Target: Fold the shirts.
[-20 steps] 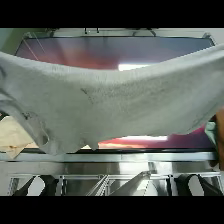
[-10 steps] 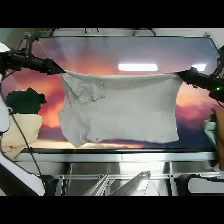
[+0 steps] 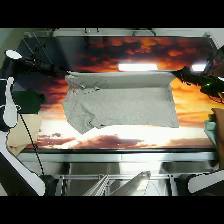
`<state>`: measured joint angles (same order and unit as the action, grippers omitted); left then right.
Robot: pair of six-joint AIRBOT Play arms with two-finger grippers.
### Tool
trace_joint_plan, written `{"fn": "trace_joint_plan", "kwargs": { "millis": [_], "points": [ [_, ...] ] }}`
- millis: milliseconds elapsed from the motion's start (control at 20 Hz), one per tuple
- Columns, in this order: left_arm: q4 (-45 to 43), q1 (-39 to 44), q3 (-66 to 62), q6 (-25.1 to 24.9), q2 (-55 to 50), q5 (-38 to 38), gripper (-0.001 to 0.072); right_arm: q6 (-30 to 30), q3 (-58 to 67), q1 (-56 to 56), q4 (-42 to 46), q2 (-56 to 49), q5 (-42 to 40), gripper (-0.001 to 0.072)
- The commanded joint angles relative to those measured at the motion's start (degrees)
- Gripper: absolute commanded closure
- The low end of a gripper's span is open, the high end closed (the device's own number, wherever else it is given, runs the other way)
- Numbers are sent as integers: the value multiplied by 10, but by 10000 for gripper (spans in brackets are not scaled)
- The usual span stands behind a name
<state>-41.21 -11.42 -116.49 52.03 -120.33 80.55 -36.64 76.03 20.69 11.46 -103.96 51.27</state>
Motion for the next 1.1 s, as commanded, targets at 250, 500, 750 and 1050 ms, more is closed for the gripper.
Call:
{"fn": "trace_joint_plan", "kwargs": {
  "millis": [250, 500, 750, 1050],
  "points": [
    [-93, 2, 3, 63, -42, 86, 691, -88, 5, 0, 194, -28, 46, 697],
    [-103, 12, 3, 81, -63, 111, 692, -104, 5, -1, 209, -34, 62, 696],
    [-103, 8, 3, 111, -60, 144, 546, -118, 5, 4, 209, -31, 113, 461],
    [-81, -32, 3, 166, -22, 205, 427, -166, 5, 72, 264, 26, 273, 459]
  ]
}}
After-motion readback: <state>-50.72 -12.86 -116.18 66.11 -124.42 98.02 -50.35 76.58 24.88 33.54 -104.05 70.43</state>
